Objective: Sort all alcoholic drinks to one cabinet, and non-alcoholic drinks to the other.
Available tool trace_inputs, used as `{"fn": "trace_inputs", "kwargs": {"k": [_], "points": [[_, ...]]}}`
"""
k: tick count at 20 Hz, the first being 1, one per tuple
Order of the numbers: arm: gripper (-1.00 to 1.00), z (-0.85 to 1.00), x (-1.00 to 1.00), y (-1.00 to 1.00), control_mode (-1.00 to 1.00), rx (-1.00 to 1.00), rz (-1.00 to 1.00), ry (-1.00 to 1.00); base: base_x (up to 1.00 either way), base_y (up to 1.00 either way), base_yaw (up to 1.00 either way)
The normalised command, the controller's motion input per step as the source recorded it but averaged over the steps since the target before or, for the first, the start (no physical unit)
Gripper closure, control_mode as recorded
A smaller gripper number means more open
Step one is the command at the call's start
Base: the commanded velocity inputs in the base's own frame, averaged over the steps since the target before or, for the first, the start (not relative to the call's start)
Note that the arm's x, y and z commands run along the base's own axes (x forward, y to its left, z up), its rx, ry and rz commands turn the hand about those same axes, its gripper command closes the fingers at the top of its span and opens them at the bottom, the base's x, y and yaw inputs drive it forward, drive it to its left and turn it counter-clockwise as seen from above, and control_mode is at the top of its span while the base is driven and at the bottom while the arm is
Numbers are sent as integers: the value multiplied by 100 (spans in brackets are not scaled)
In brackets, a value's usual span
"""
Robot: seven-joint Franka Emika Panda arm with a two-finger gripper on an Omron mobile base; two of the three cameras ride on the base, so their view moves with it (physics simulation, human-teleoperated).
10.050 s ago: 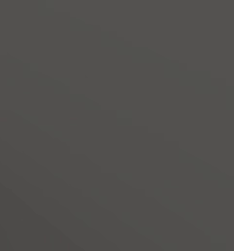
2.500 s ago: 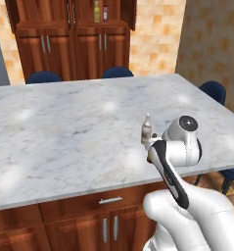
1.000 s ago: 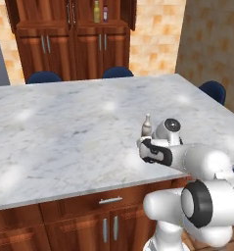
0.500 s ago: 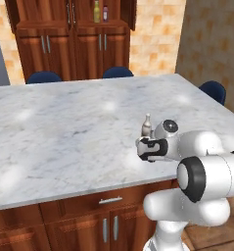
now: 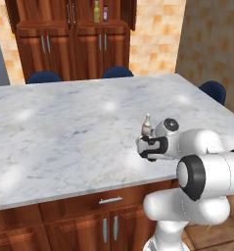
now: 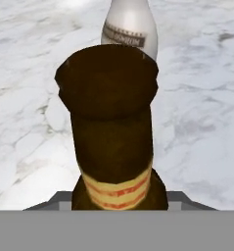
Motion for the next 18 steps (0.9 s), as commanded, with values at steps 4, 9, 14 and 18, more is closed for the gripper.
{"fn": "trace_inputs", "kwargs": {"k": [4, 9, 14, 18], "points": [[100, 83, -36, -3, -100, 0, 0, 0, 0, 0, 0], [100, 100, -49, -3, -100, 1, 0, 0, 0, 0, 0], [100, 100, -70, -4, -100, 4, 0, 1, 0, 0, 0], [100, 100, -67, 0, -100, 0, 0, 0, 0, 0, 0]]}}
